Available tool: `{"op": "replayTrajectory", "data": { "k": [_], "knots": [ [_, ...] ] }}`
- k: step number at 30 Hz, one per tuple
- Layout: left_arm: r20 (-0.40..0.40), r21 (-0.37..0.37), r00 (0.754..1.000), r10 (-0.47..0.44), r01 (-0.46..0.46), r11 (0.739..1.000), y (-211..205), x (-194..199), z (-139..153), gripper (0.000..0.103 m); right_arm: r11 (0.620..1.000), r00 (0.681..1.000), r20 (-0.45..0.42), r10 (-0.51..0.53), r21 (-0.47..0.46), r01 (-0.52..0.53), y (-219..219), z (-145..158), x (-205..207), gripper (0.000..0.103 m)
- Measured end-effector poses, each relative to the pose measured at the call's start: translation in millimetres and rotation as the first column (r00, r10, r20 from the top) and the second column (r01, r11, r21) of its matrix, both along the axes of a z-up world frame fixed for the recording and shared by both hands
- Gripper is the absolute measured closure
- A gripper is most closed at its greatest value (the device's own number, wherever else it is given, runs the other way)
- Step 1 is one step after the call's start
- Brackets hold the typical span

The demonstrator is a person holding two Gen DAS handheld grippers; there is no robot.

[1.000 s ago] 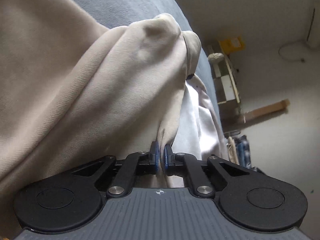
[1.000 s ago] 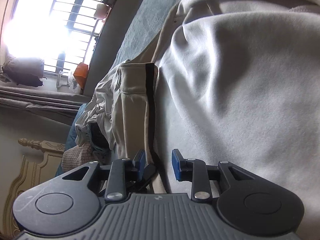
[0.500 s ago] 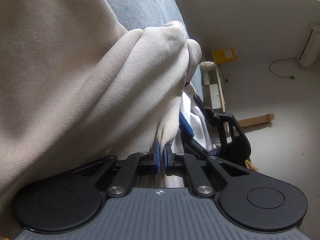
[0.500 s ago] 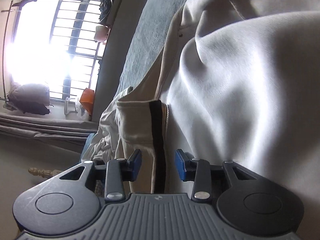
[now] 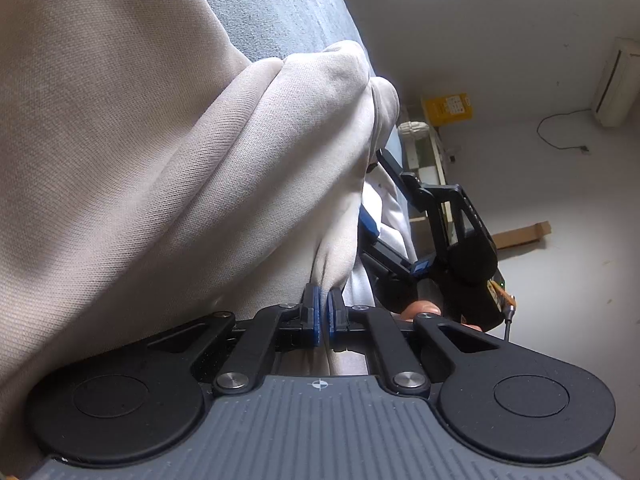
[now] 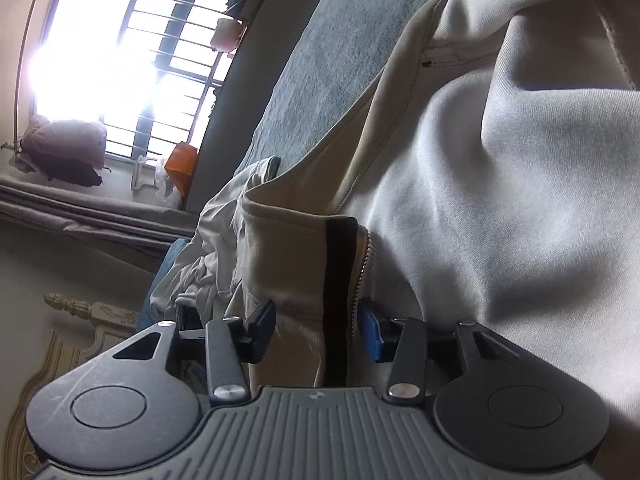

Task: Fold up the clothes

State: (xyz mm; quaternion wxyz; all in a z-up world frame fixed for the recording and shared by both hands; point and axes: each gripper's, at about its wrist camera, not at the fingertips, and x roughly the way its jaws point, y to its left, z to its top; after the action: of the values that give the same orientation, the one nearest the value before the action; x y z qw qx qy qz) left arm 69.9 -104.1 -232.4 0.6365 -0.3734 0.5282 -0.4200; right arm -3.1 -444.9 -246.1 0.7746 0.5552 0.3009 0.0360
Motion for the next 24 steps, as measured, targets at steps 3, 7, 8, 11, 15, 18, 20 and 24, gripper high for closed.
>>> {"op": "replayTrajectory", "data": {
  "k": [3, 7, 8, 11, 15, 18, 20, 24],
  "knots": [
    [0.0, -0.002, 1.0, 0.002, -0.002, 1.0, 0, 0, -1, 0.098, 0.999, 1.0, 0.013, 0.019, 0.026, -0.019, 2, 0, -4, 0.055],
    [0.002, -0.003, 1.0, 0.002, -0.002, 1.0, 0, 0, -1, 0.098, 0.998, 0.999, 0.047, 0.027, 0.063, -0.03, 3, -1, -12, 0.055],
    [0.001, -0.004, 1.0, 0.002, -0.002, 1.0, 0, 0, -1, 0.098, 0.996, 0.998, 0.058, 0.02, 0.083, -0.025, 1, -2, -13, 0.055],
    [-0.001, -0.008, 1.0, 0.002, -0.002, 1.0, 0, 0, -1, 0.098, 0.987, 0.996, 0.092, -0.012, 0.158, -0.003, -6, -8, -16, 0.056],
    [-0.002, -0.006, 1.0, 0.003, -0.003, 1.0, 1, 1, -1, 0.098, 0.962, 0.987, 0.146, -0.068, 0.273, 0.026, -15, -20, -23, 0.059],
    [-0.002, -0.005, 1.0, 0.002, -0.002, 1.0, 2, 3, -1, 0.097, 0.951, 0.981, 0.177, -0.077, 0.309, 0.019, -18, -26, -24, 0.061],
    [-0.002, -0.005, 1.0, 0.001, -0.001, 1.0, 3, 5, -1, 0.097, 0.949, 0.979, 0.192, -0.065, 0.315, 0.001, -19, -27, -22, 0.061],
    [-0.005, -0.005, 1.0, 0.001, -0.001, 1.0, 2, 6, -1, 0.097, 0.943, 0.973, 0.228, -0.014, 0.328, -0.063, -16, -26, -17, 0.061]
  ]
}}
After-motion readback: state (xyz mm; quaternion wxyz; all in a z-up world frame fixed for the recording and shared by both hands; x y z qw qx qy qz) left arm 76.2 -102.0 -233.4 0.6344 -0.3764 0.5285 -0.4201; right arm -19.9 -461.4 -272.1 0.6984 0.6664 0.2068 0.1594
